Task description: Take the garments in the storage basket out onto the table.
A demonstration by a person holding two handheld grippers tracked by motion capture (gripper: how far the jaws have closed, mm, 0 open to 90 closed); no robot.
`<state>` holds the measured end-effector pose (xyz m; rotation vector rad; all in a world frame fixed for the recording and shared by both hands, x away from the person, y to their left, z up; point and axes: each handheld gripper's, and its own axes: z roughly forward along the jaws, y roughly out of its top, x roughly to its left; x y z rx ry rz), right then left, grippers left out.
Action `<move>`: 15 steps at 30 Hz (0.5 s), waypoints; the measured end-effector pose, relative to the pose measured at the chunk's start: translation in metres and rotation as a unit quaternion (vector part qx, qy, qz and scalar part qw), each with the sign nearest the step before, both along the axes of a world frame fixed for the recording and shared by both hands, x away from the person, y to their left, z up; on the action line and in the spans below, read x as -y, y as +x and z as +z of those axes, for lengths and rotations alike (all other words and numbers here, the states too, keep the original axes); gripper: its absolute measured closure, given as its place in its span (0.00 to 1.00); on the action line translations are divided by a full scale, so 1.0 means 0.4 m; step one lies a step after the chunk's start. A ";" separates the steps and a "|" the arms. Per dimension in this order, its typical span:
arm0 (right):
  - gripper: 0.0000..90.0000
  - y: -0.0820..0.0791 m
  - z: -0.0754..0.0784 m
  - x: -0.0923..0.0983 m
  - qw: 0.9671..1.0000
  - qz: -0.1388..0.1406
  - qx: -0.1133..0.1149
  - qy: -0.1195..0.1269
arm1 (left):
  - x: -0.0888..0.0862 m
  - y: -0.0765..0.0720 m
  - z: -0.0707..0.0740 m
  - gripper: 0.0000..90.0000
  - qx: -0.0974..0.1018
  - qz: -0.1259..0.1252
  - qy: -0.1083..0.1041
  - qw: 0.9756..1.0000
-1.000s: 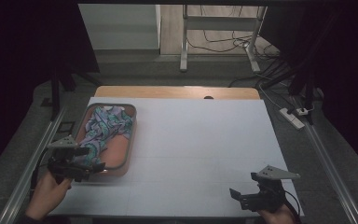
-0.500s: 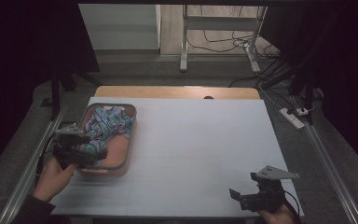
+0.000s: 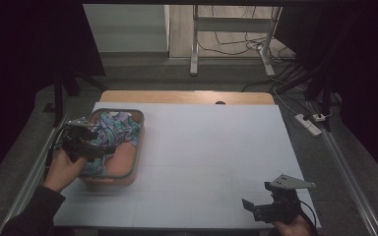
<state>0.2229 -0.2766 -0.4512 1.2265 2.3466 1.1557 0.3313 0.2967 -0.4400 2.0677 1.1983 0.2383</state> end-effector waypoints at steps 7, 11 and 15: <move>0.00 0.000 0.000 0.000 1.000 0.000 -0.001 0.000 | -0.011 0.045 -0.008 0.02 -0.006 -0.001 0.002 1.000; 0.00 0.001 0.000 0.000 1.000 0.001 -0.001 0.000 | -0.021 0.069 -0.011 0.02 -0.008 0.006 0.008 1.000; 0.00 0.001 -0.001 -0.001 1.000 0.000 -0.002 0.000 | -0.036 0.101 -0.017 0.01 -0.015 0.019 0.008 1.000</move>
